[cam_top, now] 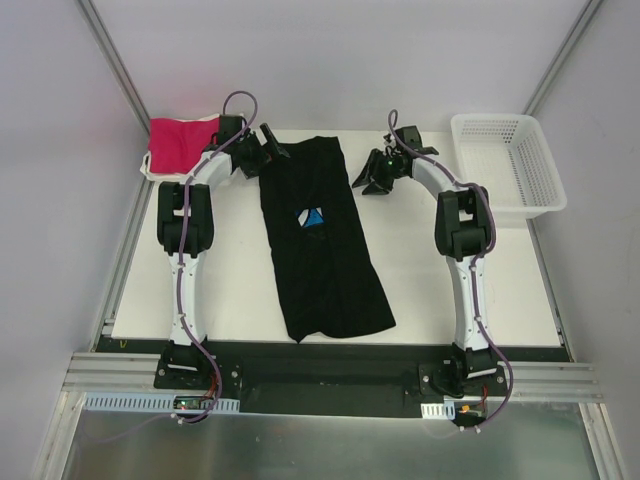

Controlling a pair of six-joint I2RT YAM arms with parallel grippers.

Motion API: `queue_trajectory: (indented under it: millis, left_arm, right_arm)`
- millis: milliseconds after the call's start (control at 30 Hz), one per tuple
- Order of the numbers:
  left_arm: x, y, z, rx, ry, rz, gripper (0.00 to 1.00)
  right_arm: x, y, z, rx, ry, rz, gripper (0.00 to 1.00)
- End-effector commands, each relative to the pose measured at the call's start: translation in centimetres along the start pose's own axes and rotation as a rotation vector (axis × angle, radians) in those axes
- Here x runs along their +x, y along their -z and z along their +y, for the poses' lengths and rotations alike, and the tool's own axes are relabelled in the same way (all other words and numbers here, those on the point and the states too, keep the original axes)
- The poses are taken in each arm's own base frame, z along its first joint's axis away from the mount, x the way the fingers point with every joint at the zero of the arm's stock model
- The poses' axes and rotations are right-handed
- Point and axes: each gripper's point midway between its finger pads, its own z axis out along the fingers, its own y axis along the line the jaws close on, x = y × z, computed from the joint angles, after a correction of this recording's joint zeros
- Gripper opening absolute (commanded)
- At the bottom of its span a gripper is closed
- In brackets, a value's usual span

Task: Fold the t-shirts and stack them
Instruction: Rotate the tshirt 90 degrees

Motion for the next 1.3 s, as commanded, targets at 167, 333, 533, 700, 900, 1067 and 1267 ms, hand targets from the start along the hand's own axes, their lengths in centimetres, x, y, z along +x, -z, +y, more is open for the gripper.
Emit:
queue_trajectory:
  millis: [167, 333, 533, 700, 900, 1067, 1267]
  left_arm:
    - [-2.1, 2.8, -3.0, 0.070, -0.053, -0.039, 0.99]
    - [-1.9, 2.8, -2.6, 0.066, -0.058, -0.034, 0.99]
    - [-2.0, 2.7, -2.2, 0.070, -0.058, -0.028, 0.99]
    - [-2.0, 2.8, -1.9, 0.067, -0.057, -0.027, 0.99]
    - [-2.1, 3.6, -1.7, 0.070, -0.067, -0.027, 0.99]
    - [-2.3, 4.7, -2.5, 0.089, -0.086, -0.031, 0.99]
    - [-2.4, 5.7, -3.2, 0.099, -0.113, -0.042, 0.99]
  right_arm:
    - [0.0, -2.4, 1.8, -0.075, -0.021, -0.009, 0.48]
    - [0.7, -3.4, 2.5, -0.102, -0.037, 0.011, 0.48]
    - [1.4, -4.7, 2.9, -0.118, -0.046, 0.022, 0.15]
    - [0.4, -4.6, 2.6, -0.141, -0.079, -0.002, 0.01]
    - [-1.7, -2.5, 1.6, -0.157, -0.139, -0.067, 0.01]
    - [-4.5, -0.2, -1.0, -0.157, -0.193, -0.131, 0.01]
    - [-5.7, 2.6, -5.5, -0.118, -0.260, -0.199, 0.01]
